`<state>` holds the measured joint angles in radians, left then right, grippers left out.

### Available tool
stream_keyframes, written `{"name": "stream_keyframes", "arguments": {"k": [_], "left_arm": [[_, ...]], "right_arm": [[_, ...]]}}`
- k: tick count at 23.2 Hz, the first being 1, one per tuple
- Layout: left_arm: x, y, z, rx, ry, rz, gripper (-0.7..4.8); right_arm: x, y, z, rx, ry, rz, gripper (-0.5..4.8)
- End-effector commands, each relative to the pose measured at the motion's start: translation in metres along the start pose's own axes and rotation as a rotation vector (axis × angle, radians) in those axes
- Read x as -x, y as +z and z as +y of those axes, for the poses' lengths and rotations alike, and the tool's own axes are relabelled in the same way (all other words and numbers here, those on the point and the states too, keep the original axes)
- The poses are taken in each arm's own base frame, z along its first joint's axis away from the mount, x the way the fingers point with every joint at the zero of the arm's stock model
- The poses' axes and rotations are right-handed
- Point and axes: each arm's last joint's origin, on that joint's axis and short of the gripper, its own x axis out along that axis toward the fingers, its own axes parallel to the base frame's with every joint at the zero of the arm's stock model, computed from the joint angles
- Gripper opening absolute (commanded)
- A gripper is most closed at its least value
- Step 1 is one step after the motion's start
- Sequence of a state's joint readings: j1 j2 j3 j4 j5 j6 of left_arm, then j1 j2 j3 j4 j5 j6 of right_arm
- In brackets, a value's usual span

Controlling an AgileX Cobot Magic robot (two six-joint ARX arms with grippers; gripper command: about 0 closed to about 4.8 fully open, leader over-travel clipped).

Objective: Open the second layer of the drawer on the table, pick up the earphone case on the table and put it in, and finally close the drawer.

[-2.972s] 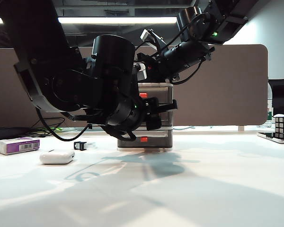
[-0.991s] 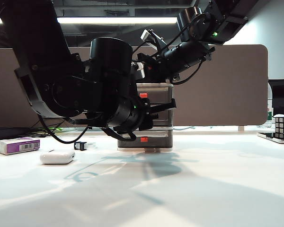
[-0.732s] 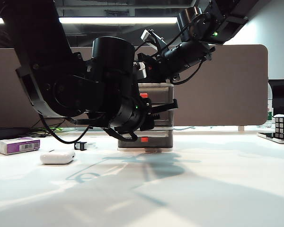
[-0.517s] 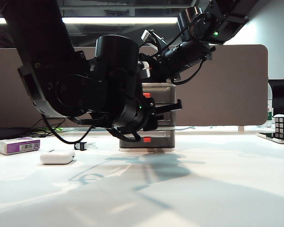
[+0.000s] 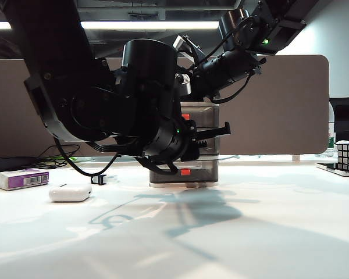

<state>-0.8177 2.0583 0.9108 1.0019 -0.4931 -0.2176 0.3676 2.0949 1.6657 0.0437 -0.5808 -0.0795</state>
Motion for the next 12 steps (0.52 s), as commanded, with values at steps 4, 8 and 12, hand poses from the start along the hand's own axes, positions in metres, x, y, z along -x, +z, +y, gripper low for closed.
{"name": "stream_keyframes", "arguments": {"k": [4,8,12], "left_arm": [[0.001,-0.001,-0.004,-0.013,-0.023,0.019,-0.06],[0.001,-0.001,-0.003,-0.013,-0.022,0.018,-0.06],[0.0,0.0,-0.001,-0.011,-0.017,0.017,-0.06]], "right_arm": [[0.024,0.029,0.014,0.036,0.071,-0.052,-0.05],[0.043,0.036,0.019,0.053,0.084,0.007,-0.05],[0.05,0.027,0.022,0.047,0.116,0.114,-0.05]]}}
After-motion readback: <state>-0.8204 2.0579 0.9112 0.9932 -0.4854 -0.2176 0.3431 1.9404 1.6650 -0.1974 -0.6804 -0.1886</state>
